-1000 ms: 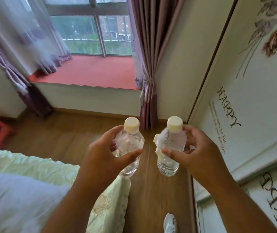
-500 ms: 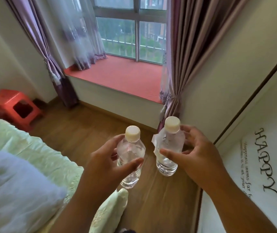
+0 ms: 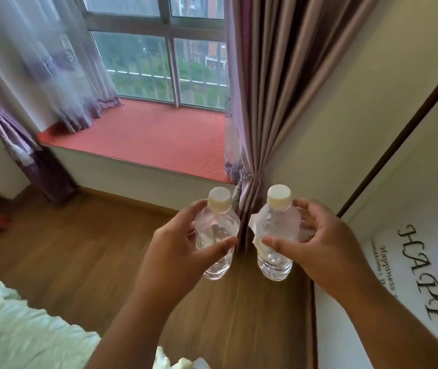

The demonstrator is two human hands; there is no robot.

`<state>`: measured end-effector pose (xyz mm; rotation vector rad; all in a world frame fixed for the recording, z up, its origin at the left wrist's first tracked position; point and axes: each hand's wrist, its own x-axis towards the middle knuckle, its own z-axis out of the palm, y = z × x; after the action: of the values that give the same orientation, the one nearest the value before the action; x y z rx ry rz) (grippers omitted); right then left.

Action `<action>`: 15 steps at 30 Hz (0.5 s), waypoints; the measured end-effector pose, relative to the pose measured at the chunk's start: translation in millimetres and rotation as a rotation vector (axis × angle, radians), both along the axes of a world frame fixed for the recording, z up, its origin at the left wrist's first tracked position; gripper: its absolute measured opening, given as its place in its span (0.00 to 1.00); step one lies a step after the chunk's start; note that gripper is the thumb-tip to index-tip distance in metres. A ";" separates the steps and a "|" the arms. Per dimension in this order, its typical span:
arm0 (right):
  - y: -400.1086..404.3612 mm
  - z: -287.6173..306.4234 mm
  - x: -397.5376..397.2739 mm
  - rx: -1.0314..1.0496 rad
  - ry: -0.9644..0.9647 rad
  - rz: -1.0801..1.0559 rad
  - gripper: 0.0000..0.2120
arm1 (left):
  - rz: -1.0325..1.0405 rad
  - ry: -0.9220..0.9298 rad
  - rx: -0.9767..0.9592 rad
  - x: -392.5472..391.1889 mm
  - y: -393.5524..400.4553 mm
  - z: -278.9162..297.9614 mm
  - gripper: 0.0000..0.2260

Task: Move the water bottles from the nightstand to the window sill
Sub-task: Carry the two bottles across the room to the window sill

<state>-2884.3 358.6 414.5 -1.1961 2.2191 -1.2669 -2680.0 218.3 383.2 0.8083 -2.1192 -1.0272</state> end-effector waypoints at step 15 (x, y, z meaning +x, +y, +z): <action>-204.4 -33.0 -19.4 -0.006 -0.095 0.239 0.35 | 0.205 -0.086 0.032 4.6 -160.8 -21.4 0.36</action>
<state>-2903.7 154.2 381.5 -1.3284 1.9402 -1.2083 -2675.4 57.5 361.8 1.0785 -2.0443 -0.9349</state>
